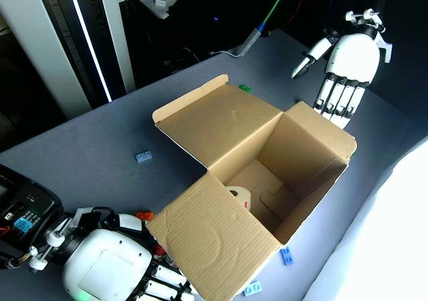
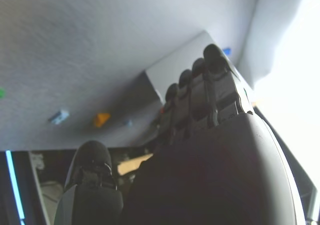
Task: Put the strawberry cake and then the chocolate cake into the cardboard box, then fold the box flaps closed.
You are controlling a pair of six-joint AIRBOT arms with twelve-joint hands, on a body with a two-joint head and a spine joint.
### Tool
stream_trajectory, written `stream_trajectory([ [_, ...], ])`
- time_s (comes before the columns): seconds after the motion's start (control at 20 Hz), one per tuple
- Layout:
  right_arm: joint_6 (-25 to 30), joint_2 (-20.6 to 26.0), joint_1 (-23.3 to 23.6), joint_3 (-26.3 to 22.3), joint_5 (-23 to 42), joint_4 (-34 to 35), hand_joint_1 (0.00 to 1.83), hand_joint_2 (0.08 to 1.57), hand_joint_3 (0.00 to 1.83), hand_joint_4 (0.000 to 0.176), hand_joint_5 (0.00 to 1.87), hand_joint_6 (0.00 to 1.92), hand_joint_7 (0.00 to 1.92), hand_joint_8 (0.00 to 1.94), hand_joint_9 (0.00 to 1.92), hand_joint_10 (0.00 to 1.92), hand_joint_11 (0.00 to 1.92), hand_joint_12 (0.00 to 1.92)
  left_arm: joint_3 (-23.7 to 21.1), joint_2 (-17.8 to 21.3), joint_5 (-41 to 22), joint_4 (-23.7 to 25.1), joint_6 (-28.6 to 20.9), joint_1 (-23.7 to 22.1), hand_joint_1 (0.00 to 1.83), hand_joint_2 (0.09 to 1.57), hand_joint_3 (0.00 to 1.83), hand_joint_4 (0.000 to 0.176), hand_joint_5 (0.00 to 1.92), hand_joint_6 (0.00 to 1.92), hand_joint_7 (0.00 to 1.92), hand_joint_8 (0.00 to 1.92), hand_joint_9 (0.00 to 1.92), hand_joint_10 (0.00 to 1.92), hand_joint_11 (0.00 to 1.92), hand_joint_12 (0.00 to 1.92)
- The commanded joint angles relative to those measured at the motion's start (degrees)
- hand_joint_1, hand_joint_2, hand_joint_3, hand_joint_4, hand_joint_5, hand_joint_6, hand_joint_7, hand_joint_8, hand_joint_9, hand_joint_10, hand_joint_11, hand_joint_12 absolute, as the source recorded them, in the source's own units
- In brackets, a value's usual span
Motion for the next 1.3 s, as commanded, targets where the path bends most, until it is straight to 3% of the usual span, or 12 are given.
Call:
stream_trajectory([
  [0.0,0.2,0.7,0.2,0.2,6.7,-0.7,0.99,1.09,0.01,0.0,0.6,0.07,0.6,0.04,0.55,0.07,0.0,1.11,0.1,0.5,-0.7,-4.7,0.3,-0.4,0.0,1.19,0.0,0.0,0.07,0.0,0.08,0.0,0.1,0.0,0.0,0.46],
  [0.05,0.2,0.7,0.2,0.2,7.1,-1.7,1.08,1.15,0.0,0.0,0.82,0.91,0.88,0.11,0.79,0.21,0.19,1.32,0.0,0.5,-0.7,-4.9,0.9,-0.3,0.0,1.2,0.0,0.0,0.07,0.0,0.09,0.0,0.11,0.0,0.0,0.49],
  [0.1,0.2,0.7,0.2,0.0,7.7,-3.1,1.2,1.15,0.0,0.0,0.93,0.84,0.91,1.05,0.78,0.74,0.3,1.53,0.0,0.5,-0.7,-5.4,1.4,0.1,0.0,1.19,0.0,0.0,0.08,0.0,0.1,0.0,0.11,0.01,0.0,0.5],
  [0.15,0.2,0.9,0.2,-0.3,8.3,-3.7,1.23,1.16,0.0,0.0,0.91,0.87,0.91,1.29,0.71,1.1,0.33,1.64,0.0,0.5,-0.7,-6.1,1.6,0.4,0.0,1.19,0.0,0.0,0.08,0.0,0.1,0.0,0.11,0.0,0.0,0.48],
  [0.2,0.2,1.1,0.2,-0.6,8.5,-3.7,1.24,1.17,0.0,0.0,0.9,0.9,0.9,1.35,0.66,1.31,0.34,1.74,-0.1,0.4,-0.7,-6.4,1.6,0.6,0.0,1.2,0.0,0.0,0.07,0.0,0.1,0.0,0.11,0.0,0.0,0.46],
  [0.35,0.2,2.2,0.5,-1.7,8.8,-3.8,1.23,1.18,0.0,0.0,0.88,0.93,0.88,1.38,0.62,1.41,0.34,1.79,-0.3,0.3,-1.5,-7.1,2.1,1.4,0.0,1.19,0.0,0.003,0.07,0.0,0.09,0.0,0.11,0.0,0.0,0.53],
  [0.55,0.2,5.6,1.6,-5.2,9.2,-3.8,1.22,1.18,0.0,0.0,0.88,0.95,0.88,1.37,0.61,1.39,0.33,1.79,-0.7,0.3,-1.6,-7.8,2.7,2.4,0.0,1.2,0.0,0.0,0.08,0.0,0.11,0.0,0.12,0.0,0.0,0.56],
  [0.75,0.3,13.3,5.5,-13.0,8.3,-3.8,1.23,1.18,0.0,0.0,0.86,0.97,0.88,1.36,0.63,1.35,0.33,1.74,-1.1,0.4,-1.6,-8.1,3.3,2.9,0.0,1.2,0.0,0.002,0.07,0.0,0.11,0.0,0.12,0.0,0.0,0.57],
  [0.95,0.2,18.7,9.7,-19.8,5.5,-3.8,1.22,1.18,0.0,0.0,0.86,0.97,0.87,1.38,0.6,1.39,0.3,1.81,-1.6,0.3,-1.4,-8.5,3.3,3.2,0.0,1.19,0.0,0.003,0.07,0.0,0.1,0.0,0.11,0.0,0.0,0.54],
  [1.25,0.2,26.0,15.1,-28.7,2.9,-3.8,1.22,1.18,0.0,0.0,0.86,0.98,0.88,1.36,0.63,1.35,0.32,1.75,-1.8,0.4,-1.4,-8.8,3.3,3.2,0.0,1.19,0.0,0.006,0.07,0.0,0.11,0.0,0.13,0.0,0.0,0.56],
])
